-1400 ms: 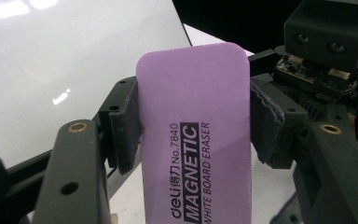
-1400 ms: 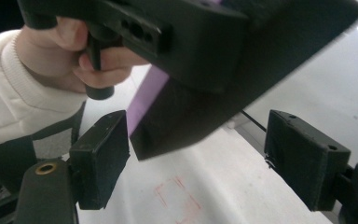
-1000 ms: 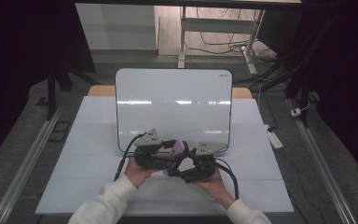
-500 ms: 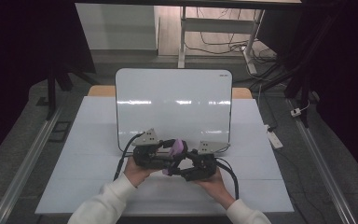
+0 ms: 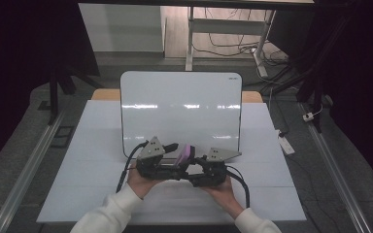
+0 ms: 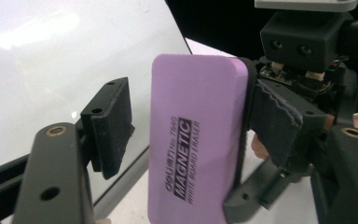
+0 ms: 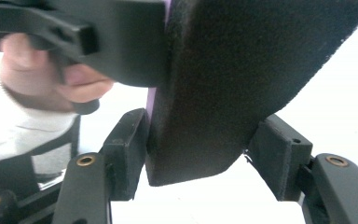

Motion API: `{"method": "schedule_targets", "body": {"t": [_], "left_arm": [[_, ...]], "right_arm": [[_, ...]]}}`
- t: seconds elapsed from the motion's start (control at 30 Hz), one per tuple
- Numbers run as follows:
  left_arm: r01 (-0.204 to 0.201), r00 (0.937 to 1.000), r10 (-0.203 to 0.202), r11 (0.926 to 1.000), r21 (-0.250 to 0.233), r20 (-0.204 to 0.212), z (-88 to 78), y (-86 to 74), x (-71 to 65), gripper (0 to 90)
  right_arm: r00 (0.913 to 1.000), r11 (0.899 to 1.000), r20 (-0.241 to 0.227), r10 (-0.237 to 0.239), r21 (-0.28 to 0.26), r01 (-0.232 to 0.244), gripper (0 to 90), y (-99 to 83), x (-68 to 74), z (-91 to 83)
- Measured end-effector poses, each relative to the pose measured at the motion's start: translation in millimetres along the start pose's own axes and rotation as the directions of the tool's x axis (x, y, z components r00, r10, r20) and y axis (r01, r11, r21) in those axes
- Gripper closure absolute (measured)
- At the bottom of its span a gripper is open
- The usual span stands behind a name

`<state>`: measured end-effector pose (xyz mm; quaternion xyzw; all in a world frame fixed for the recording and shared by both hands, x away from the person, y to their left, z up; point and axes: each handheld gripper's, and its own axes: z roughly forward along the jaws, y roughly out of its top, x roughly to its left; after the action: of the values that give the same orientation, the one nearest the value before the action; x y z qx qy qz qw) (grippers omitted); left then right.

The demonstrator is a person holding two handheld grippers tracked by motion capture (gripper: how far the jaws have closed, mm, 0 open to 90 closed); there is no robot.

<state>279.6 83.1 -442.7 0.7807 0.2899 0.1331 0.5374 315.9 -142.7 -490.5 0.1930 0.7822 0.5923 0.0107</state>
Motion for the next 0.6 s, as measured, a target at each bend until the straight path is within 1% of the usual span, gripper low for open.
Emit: {"method": "schedule_targets", "body": {"t": [0.1, 0.17, 0.23, 0.3, 0.37, 0.43, 0.47, 0.5, 0.6], "left_arm": [[-0.021, 0.9988, 0.022, 0.9997, 0.011, -0.044, -0.4, 0.0, -6.8, 31.2], [-0.025, 0.9982, 0.025, 0.9997, 0.003, -0.054, -0.1, 1.2, -10.4, 33.2], [-0.035, 0.9975, 0.035, 0.9993, 0.015, -0.062, 2.2, 2.9, -13.5, 34.1], [-0.035, 0.9959, 0.037, 0.9991, 0.026, -0.082, 5.8, 3.2, -15.3, 37.5], [-0.030, 0.9953, 0.033, 0.9988, 0.039, -0.092, 9.3, 2.7, -15.4, 39.3], [-0.017, 0.9944, 0.021, 0.9989, 0.043, -0.103, 11.9, 1.9, -15.2, 43.1], [-0.010, 0.9949, 0.014, 0.9990, 0.043, -0.100, 12.7, 1.7, -15.1, 43.5], [-0.011, 0.9947, 0.016, 0.9989, 0.047, -0.102, 13.2, 1.6, -15.6, 45.1], [-0.025, 0.9914, 0.032, 0.9983, 0.053, -0.127, 16.3, 1.5, -19.5, 49.9]], "right_arm": [[0.9992, 1.000, 0.036, -0.017, 0.006, 0.017, 39.5, 0.1, 1.6, -0.7], [0.9973, 1.000, 0.067, -0.028, 0.011, 0.027, 39.6, 0.1, 2.4, -0.8], [0.9934, 0.999, 0.109, -0.035, 0.026, 0.032, 39.7, -0.4, 3.1, -0.4], [0.9906, 0.999, 0.131, -0.039, 0.031, 0.036, 39.7, -1.3, 3.9, 0.4], [0.9870, 0.998, 0.153, -0.049, 0.037, 0.044, 39.8, -1.5, 5.7, 1.2], [0.9819, 0.998, 0.181, -0.056, 0.036, 0.050, 39.8, -1.3, 8.0, 1.5], [0.9787, 0.998, 0.197, -0.057, 0.031, 0.051, 39.8, -1.3, 9.6, 1.8], [0.9748, 0.998, 0.215, -0.057, 0.030, 0.052, 39.8, -1.2, 11.1, 2.1], [0.9630, 0.998, 0.262, -0.062, 0.031, 0.056, 39.8, -1.6, 14.4, 3.1]]}}
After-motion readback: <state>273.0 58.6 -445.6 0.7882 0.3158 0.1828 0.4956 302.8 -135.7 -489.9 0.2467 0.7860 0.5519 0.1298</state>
